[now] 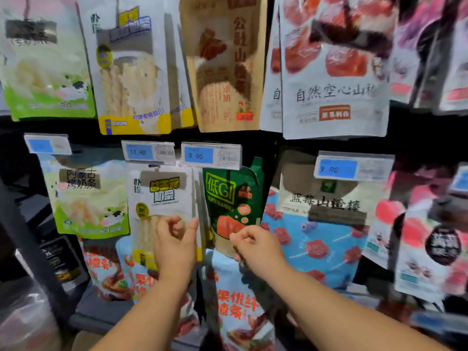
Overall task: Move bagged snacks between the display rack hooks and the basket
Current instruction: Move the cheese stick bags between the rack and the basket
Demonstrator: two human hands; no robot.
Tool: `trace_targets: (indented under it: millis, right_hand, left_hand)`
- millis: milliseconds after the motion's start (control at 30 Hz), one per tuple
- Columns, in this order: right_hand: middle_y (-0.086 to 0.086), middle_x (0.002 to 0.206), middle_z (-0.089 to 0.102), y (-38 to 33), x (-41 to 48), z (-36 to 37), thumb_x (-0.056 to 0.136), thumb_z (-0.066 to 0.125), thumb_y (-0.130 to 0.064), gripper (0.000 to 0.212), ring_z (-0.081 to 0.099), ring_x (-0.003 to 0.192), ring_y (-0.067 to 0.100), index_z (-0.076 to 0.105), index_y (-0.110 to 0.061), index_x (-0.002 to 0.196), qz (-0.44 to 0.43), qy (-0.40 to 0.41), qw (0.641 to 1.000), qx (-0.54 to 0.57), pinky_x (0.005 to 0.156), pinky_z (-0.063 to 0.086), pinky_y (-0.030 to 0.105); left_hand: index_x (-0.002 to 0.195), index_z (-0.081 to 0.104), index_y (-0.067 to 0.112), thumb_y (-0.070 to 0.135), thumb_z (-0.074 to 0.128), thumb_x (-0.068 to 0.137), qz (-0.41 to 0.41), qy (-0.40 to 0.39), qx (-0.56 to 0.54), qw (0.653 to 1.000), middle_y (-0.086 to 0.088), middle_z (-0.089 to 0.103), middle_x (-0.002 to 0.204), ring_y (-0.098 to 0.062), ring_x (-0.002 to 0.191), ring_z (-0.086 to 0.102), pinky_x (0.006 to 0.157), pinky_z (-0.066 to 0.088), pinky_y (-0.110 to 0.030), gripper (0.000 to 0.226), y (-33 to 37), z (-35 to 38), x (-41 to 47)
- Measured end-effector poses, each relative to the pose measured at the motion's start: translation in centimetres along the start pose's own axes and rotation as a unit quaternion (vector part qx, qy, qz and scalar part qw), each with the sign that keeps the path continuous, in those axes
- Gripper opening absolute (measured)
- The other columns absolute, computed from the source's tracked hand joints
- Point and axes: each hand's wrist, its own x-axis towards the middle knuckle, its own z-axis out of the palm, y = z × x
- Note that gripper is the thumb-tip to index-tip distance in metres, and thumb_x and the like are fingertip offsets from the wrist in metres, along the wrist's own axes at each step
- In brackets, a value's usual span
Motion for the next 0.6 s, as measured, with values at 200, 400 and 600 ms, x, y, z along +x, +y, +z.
trace_targets:
  millis: [200,400,600]
  right_hand:
    - [-0.006,0.062,0.063,0.3,-3.8,-10.1,0.087,0.067,-0.036,0.027,0.063,0.068,0.01,0.055,-0.027,0.064,-0.005,0.05,0.993,-0.106,0.072,0.048,0.028]
    - [-0.005,0.064,0.061,3.5,-9.8,-22.2,0.088,0.066,-0.028,0.022,0.065,0.074,0.018,0.061,-0.024,0.067,0.029,0.125,0.981,-0.148,0.072,0.049,0.03]
    - [-0.001,0.07,0.066,9.0,-19.1,-33.0,0.087,0.06,-0.033,0.022,0.064,0.072,0.017,0.061,-0.017,0.073,0.117,0.235,0.95,-0.171,0.072,0.051,0.031]
  left_hand:
    - [0.087,0.052,0.014,0.0,0.069,0.085,0.089,-0.224,-0.075,0.968,-0.001,0.048,0.066,-0.004,0.058,0.047,0.06,0.039,-0.013,0.022,5.7,6.2,-7.4]
    - [0.081,0.053,0.019,-0.003,0.067,0.085,0.115,-0.403,-0.076,0.905,0.002,0.046,0.062,-0.002,0.054,0.046,0.056,0.037,-0.013,0.026,10.6,13.6,-15.7]
    - [0.082,0.052,0.021,0.011,0.067,0.087,0.178,-0.547,-0.05,0.816,0.007,0.046,0.06,-0.003,0.053,0.044,0.056,0.035,-0.018,0.019,15.1,21.3,-26.1]
